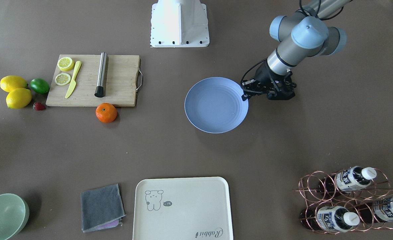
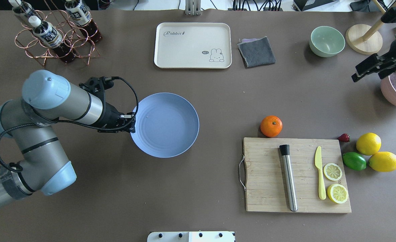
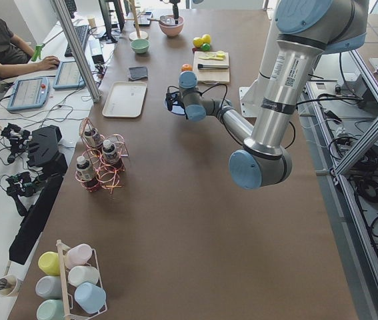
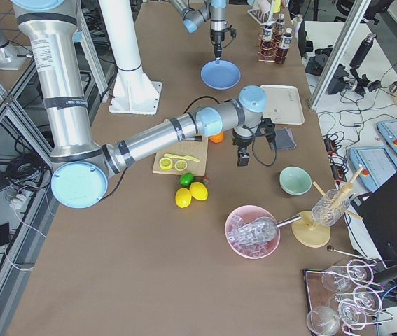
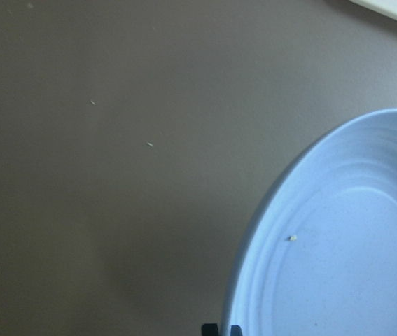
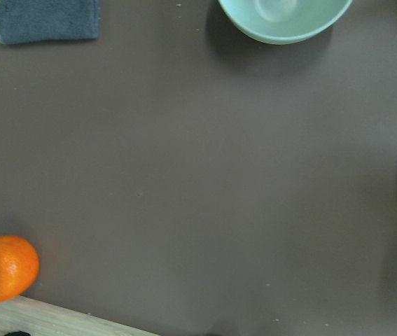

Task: Pick orange to plate
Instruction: 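Carry the blue plate to table center while right arm reaches for orange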

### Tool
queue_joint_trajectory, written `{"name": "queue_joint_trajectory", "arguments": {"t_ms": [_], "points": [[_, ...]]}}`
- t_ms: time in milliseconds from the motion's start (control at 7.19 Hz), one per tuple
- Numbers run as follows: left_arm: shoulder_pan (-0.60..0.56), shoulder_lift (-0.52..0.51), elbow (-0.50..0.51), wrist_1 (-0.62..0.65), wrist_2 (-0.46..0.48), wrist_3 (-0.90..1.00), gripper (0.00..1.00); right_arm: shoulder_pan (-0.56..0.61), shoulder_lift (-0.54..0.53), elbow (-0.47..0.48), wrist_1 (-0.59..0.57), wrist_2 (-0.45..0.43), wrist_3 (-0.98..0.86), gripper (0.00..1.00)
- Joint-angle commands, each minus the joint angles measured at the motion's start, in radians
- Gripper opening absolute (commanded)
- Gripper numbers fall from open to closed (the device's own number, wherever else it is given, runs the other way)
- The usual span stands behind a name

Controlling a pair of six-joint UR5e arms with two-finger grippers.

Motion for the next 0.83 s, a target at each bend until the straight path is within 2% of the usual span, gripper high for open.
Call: {"name": "queue_joint_trajectory", "arguments": {"t_ms": [0, 278, 696], "points": [[0.075, -0.060, 0.056, -0.008, 0.048, -0.034, 0.00, -0.154, 0.112, 0.004, 0.018, -0.091, 0.240, 1.00], [0.115, -0.071, 0.064, -0.011, 0.065, -0.040, 0.00, -0.281, 0.117, -0.028, 0.211, -0.172, 0.450, 1.00], [0.145, -0.088, 0.064, -0.011, 0.065, -0.043, 0.00, -0.410, 0.127, -0.033, 0.224, -0.287, 0.546, 1.00]]}}
